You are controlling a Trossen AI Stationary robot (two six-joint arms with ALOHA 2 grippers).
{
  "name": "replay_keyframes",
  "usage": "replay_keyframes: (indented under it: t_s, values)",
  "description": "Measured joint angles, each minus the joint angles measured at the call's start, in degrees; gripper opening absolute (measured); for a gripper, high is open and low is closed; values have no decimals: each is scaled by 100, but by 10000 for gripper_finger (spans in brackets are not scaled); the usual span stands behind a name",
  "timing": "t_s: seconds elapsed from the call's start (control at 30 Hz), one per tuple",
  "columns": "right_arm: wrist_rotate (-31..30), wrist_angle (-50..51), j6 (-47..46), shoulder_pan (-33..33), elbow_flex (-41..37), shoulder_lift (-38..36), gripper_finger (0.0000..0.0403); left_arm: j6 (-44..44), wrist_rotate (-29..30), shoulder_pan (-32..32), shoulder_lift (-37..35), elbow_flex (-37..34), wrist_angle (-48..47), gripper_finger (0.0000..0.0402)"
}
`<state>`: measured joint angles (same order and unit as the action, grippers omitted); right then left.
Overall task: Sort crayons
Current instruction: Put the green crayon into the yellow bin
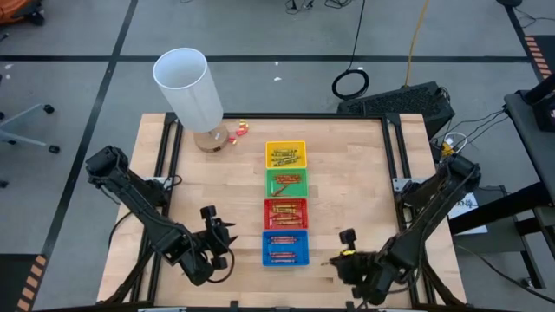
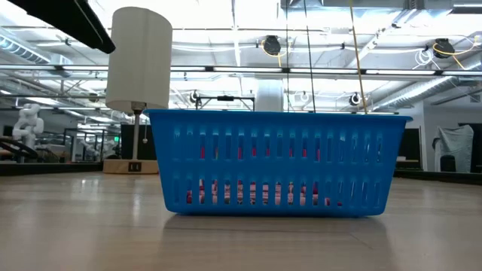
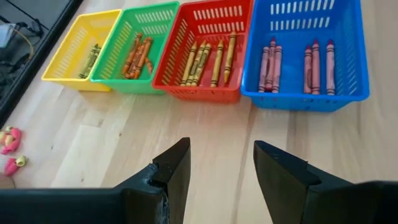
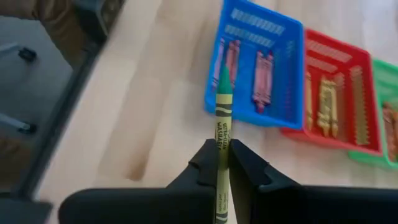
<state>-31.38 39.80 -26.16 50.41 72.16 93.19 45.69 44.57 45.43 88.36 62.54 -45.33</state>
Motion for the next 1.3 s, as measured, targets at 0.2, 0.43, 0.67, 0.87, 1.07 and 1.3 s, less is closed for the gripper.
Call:
replay_keyframes:
  t_s: [0.2,0.43,0.67,0.87,1.07,1.3]
  values:
    - [-516,-724,-308,-20,-1221,-672,3,-312,344,-13,2,-17,7,173]
    - [-1286,-4397,149,-313,-3296,-1218,3,-880,881,-103,2,-17,23,173]
    - [-1400,-7955,627,-831,-4652,-1209,7,-1186,982,-485,2,-17,12,173]
    - [-1372,-9270,1543,-1203,-4808,-1225,8,-1359,982,-852,2,-17,-21,173]
    - [-1363,-10118,2502,-1519,-4806,-1231,8,-1416,980,-1162,2,-17,-17,173]
    - [-1346,-10346,2841,-1708,-4806,-1231,8,-1410,980,-1261,2,-17,-10,173]
